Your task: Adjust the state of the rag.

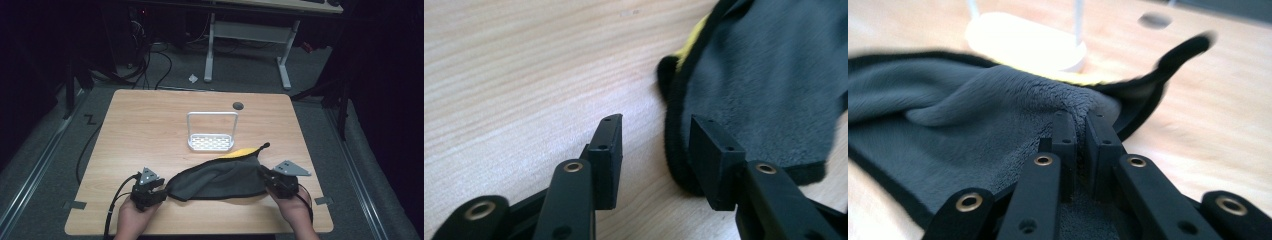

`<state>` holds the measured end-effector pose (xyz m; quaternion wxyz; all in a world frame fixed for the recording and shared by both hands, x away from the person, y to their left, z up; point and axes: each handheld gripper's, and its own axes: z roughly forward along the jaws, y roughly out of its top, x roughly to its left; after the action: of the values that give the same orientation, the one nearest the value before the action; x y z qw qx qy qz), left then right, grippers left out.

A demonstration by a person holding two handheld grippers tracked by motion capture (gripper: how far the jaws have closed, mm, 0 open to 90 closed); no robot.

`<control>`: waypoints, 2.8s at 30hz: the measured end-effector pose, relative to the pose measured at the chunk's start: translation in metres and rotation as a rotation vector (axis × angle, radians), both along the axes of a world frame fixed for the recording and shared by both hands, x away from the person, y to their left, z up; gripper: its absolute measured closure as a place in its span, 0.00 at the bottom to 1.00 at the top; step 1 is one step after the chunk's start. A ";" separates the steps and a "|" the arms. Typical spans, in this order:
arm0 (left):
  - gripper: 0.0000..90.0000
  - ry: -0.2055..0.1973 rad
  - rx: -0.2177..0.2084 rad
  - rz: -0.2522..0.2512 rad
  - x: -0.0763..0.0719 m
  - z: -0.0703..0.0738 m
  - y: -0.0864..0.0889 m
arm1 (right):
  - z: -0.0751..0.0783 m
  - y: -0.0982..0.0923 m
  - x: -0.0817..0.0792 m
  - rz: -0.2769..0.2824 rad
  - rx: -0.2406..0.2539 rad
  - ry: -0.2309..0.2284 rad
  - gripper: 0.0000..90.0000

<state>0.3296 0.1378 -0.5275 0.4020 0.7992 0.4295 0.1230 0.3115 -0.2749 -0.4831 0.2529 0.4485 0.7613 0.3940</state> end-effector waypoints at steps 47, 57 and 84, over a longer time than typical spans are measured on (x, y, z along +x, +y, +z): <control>0.82 0.049 -0.043 -0.201 -0.015 -0.002 -0.043 | -0.040 0.015 0.059 0.039 -0.150 0.180 1.00; 0.82 0.106 -0.051 -0.235 -0.030 0.001 -0.037 | -0.040 -0.040 0.062 -0.161 -0.189 0.159 1.00; 0.90 0.000 -0.031 -0.034 0.049 0.013 -0.011 | -0.042 -0.033 0.041 -0.112 -0.173 0.137 0.96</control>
<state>0.3783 0.1273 -0.5141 0.4164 0.8001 0.4178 0.1095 0.3525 -0.3082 -0.5248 0.2596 0.4928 0.7816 0.2807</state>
